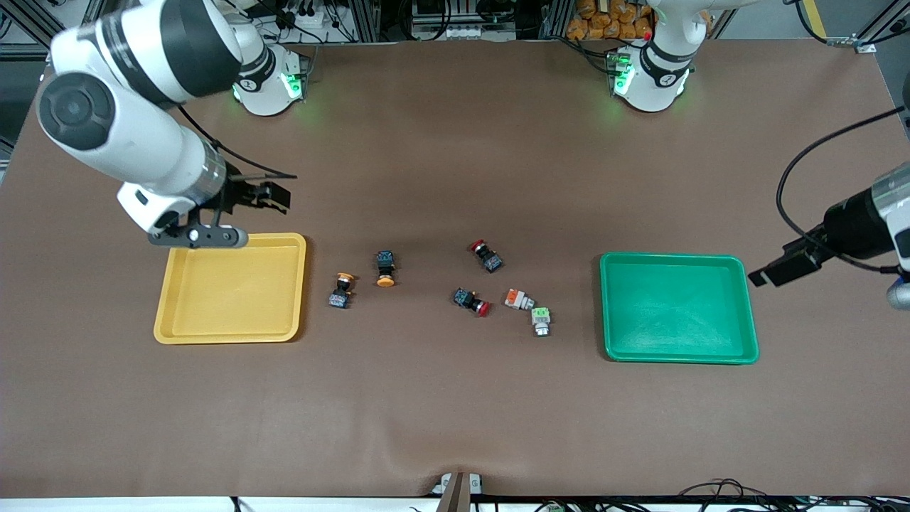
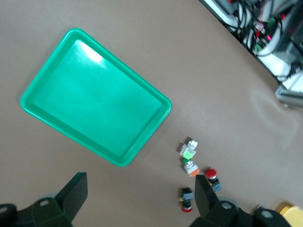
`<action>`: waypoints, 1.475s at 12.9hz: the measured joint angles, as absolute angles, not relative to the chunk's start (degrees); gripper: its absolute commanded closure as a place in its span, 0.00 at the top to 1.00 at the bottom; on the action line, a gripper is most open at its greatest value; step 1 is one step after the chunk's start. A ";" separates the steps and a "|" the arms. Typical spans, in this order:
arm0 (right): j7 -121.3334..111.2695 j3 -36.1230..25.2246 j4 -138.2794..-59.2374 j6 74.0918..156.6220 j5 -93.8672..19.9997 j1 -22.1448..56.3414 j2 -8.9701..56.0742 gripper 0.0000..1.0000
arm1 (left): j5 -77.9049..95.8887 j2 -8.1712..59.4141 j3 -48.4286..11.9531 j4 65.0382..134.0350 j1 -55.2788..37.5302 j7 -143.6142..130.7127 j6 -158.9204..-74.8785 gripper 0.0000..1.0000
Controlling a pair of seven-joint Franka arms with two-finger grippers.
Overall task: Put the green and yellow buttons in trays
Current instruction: 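Grasp a yellow button with the right gripper while the left gripper grasps a green button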
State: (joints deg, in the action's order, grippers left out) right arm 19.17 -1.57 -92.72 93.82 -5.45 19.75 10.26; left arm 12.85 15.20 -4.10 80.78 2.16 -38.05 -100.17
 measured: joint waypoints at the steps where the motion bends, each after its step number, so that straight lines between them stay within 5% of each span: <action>1: 19.17 -1.57 -93.73 96.53 -5.49 20.10 11.90 1.00 | 12.97 16.57 -4.25 80.42 1.93 -40.07 -101.32 1.00; 7: 19.51 -1.59 -95.22 115.11 -6.43 22.61 26.46 1.00 | 13.05 27.00 -4.54 80.00 -7.98 -42.06 -111.64 1.00; 19: 18.14 -1.90 -96.74 131.14 -6.44 22.83 36.35 1.00 | -0.34 47.55 -4.38 79.65 -22.34 -42.04 -127.23 1.00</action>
State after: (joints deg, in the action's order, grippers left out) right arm 18.14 -1.90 -96.74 131.14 -6.44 22.83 36.35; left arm -0.34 47.55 -4.38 79.65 -22.34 -42.04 -127.23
